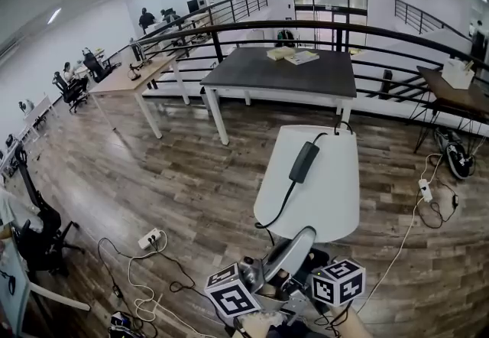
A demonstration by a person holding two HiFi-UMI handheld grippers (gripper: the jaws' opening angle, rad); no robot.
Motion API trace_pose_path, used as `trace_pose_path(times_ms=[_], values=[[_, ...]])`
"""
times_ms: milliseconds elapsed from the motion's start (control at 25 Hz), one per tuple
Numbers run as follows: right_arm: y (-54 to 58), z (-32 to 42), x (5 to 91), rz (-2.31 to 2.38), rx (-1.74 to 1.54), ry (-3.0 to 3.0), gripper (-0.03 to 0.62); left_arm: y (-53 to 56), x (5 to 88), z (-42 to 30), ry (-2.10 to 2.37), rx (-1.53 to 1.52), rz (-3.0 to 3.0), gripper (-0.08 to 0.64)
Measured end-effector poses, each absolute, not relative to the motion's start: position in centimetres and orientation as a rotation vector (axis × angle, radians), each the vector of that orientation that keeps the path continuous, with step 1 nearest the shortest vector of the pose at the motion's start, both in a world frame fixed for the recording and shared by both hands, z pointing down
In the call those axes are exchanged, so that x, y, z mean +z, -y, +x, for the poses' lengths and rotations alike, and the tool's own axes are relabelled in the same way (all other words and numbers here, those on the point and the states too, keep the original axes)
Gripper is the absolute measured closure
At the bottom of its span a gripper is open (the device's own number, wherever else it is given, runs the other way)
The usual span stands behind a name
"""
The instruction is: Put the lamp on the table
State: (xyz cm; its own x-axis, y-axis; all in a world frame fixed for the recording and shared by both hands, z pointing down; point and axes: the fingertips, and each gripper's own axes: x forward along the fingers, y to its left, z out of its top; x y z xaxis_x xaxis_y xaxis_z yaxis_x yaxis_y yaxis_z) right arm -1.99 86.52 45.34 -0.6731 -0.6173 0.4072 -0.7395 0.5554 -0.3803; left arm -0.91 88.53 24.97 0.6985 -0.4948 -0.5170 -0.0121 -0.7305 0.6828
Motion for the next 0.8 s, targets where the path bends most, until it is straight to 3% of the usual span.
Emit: trace_pose_path(times_ms=[800], values=[[-81.8,-1.1,46.8,1.108,0.799,2.568,0.376,-83.8,26.5,-0.1,0.430,-0.953,2.230,0.531]])
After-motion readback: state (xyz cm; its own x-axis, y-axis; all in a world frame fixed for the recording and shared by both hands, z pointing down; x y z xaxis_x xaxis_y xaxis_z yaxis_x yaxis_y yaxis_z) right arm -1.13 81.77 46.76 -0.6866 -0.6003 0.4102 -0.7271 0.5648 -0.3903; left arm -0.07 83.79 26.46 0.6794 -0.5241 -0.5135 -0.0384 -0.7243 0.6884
